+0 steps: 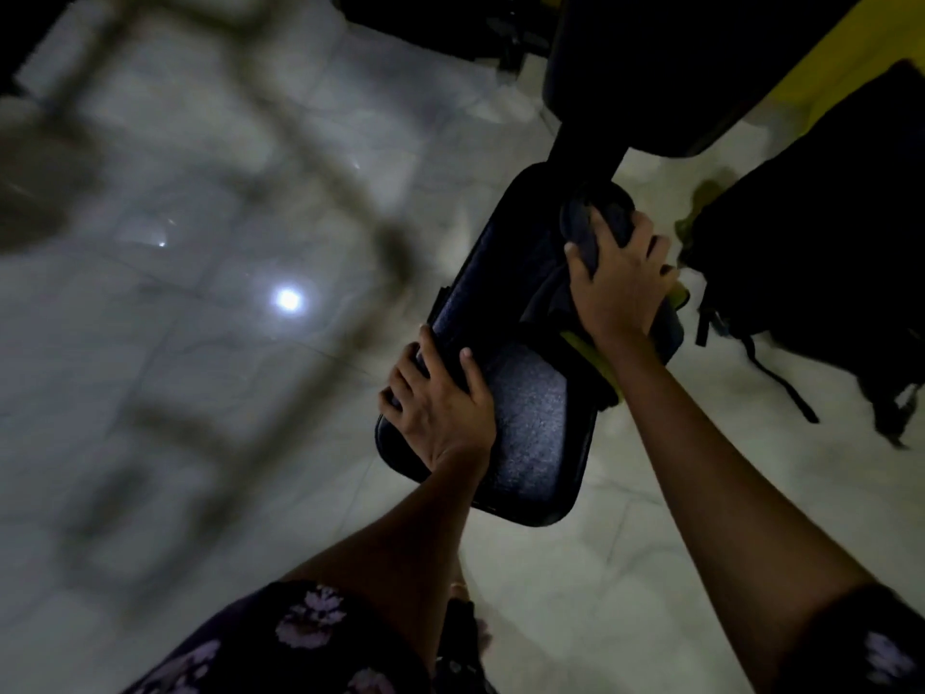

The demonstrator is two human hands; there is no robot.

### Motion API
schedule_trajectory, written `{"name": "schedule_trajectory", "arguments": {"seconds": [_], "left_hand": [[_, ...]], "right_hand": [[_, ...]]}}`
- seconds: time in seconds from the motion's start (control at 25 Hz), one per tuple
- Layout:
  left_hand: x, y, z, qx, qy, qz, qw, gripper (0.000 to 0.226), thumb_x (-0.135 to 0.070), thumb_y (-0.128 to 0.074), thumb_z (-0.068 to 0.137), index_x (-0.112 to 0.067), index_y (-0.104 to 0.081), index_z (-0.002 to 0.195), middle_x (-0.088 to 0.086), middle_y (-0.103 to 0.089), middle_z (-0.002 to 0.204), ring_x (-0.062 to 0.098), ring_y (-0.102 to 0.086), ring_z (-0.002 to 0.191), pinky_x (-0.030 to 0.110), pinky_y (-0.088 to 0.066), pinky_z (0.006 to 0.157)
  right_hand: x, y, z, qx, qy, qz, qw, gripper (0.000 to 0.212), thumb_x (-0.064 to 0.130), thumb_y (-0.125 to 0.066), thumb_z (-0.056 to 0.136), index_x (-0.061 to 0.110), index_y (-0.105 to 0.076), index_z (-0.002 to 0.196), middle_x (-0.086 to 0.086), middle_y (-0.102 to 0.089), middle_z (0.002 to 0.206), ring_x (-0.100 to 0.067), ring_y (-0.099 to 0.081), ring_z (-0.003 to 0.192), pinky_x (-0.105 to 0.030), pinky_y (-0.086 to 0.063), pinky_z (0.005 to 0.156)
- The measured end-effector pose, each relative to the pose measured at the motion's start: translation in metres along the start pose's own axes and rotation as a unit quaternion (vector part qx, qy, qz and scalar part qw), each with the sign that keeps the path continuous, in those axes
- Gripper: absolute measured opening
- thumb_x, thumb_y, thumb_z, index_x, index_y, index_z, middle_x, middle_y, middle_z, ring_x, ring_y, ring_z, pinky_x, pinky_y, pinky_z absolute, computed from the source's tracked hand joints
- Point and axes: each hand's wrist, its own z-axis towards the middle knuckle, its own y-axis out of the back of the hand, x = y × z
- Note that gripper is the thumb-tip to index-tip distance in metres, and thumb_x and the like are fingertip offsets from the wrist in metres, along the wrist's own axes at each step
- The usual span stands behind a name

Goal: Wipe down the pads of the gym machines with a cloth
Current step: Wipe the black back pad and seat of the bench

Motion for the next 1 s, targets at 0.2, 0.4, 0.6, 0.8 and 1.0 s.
{"name": "schedule_trajectory", "arguments": {"seconds": [0.2, 0.4, 0.6, 0.8, 1.0], "left_hand": [[-0.001, -0.001, 0.0, 0.002, -0.011, -0.015, 1.0, 0.059, -0.049, -0.029, 0.092, -0.017, -0.041, 0.139, 0.013, -0.052, 0.125, 0.031, -0.047, 0.115, 0.051, -0.029, 0.098], [-0.001, -0.004, 0.0, 0.002, -0.012, -0.008, 1.0, 0.055, -0.047, -0.036, 0.095, -0.018, -0.039, 0.141, 0.013, -0.051, 0.127, 0.032, -0.045, 0.115, 0.049, -0.026, 0.099], [-0.002, -0.006, 0.0, -0.005, -0.013, -0.018, 1.0, 0.055, -0.046, -0.035, 0.094, -0.017, -0.043, 0.139, 0.012, -0.053, 0.127, 0.03, -0.046, 0.115, 0.05, -0.028, 0.099], [-0.004, -0.001, -0.001, 0.03, -0.014, 0.008, 0.999, 0.055, -0.046, -0.032, 0.097, -0.018, -0.034, 0.144, 0.012, -0.047, 0.135, 0.03, -0.041, 0.122, 0.051, -0.023, 0.102], [-0.005, 0.006, 0.004, 0.117, -0.032, 0.028, 0.992, 0.062, -0.049, -0.024, 0.098, -0.016, -0.016, 0.15, 0.014, -0.031, 0.147, 0.032, -0.03, 0.132, 0.056, -0.019, 0.104]], "right_hand": [[-0.007, 0.002, -0.089, 0.02, 0.009, 0.009, 1.0, 0.048, 0.048, -0.04, 0.094, 0.032, -0.041, 0.14, -0.013, -0.039, 0.141, -0.038, -0.04, 0.116, -0.051, -0.035, 0.088], [-0.009, 0.001, -0.182, -0.01, -0.01, 0.02, 1.0, 0.05, 0.046, -0.04, 0.086, 0.028, -0.054, 0.13, -0.017, -0.054, 0.125, -0.039, -0.053, 0.096, -0.047, -0.044, 0.074], [-0.013, 0.0, -0.098, 0.028, -0.019, 0.03, 0.999, 0.048, 0.045, -0.042, 0.094, 0.033, -0.039, 0.141, -0.012, -0.036, 0.143, -0.039, -0.039, 0.115, -0.048, -0.035, 0.087], [-0.02, -0.007, -0.105, -0.009, -0.018, 0.085, 0.996, 0.05, 0.048, -0.045, 0.092, 0.033, -0.043, 0.139, -0.007, -0.039, 0.144, -0.038, -0.04, 0.118, -0.05, -0.038, 0.088], [-0.019, -0.015, -0.184, -0.056, -0.125, 0.232, 0.963, 0.058, 0.051, -0.043, 0.085, 0.022, -0.051, 0.135, -0.011, -0.048, 0.136, -0.037, -0.047, 0.112, -0.048, -0.046, 0.087]]}}
